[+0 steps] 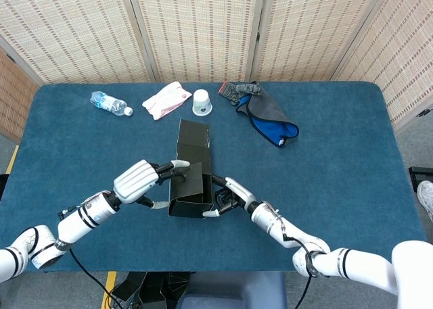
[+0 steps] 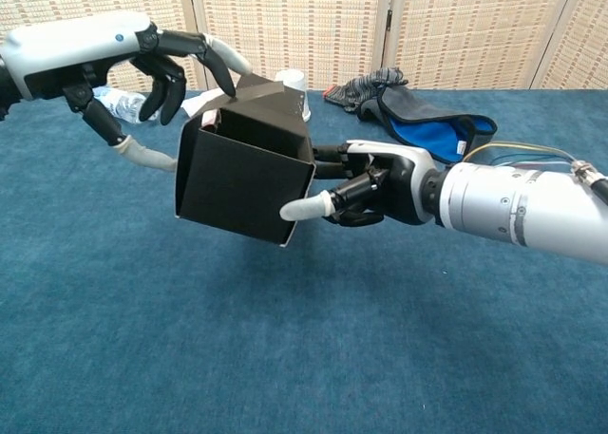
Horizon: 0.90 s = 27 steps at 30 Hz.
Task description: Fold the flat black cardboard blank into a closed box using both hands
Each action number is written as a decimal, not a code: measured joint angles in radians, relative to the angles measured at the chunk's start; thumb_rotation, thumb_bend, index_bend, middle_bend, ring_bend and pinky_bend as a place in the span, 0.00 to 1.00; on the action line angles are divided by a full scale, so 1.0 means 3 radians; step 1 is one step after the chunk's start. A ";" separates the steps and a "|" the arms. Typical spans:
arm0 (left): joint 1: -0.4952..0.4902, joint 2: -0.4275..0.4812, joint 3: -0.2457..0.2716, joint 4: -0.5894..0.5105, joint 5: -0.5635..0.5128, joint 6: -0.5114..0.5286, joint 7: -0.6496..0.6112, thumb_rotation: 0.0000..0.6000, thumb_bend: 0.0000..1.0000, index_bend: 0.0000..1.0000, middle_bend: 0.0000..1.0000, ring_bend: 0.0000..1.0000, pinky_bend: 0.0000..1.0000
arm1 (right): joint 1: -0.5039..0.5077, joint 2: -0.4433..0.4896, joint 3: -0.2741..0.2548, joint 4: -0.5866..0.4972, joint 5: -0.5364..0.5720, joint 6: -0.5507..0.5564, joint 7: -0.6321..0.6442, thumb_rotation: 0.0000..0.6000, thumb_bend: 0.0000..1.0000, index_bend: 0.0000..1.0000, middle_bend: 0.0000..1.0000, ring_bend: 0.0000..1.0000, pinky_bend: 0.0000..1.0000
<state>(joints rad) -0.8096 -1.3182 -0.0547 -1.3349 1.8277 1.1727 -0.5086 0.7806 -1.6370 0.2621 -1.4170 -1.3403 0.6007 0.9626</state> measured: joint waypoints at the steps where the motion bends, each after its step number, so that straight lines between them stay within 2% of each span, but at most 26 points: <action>1: -0.0029 0.0029 0.0011 -0.0017 0.0016 -0.0023 0.0038 1.00 0.12 0.28 0.16 0.57 0.64 | 0.0004 0.0001 0.0000 0.0002 0.0000 -0.0001 0.0000 1.00 0.34 0.41 0.40 0.74 1.00; 18: -0.0314 0.0096 0.0202 -0.0134 0.0164 -0.0263 0.0381 1.00 0.13 0.34 0.16 0.57 0.64 | 0.0082 -0.0072 -0.0006 0.0075 0.0052 0.0003 -0.0082 1.00 0.35 0.41 0.40 0.74 1.00; 27: -0.0387 0.0043 0.0273 -0.0120 0.0174 -0.0307 0.0462 1.00 0.15 0.42 0.24 0.57 0.64 | 0.0099 -0.0119 -0.0023 0.0120 0.0037 0.0021 -0.0082 1.00 0.35 0.41 0.41 0.75 1.00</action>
<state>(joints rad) -0.9258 -1.3053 0.0273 -1.3709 1.8798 1.0806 -0.3699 0.8103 -1.6728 0.2551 -1.3810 -1.3293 0.6071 0.9380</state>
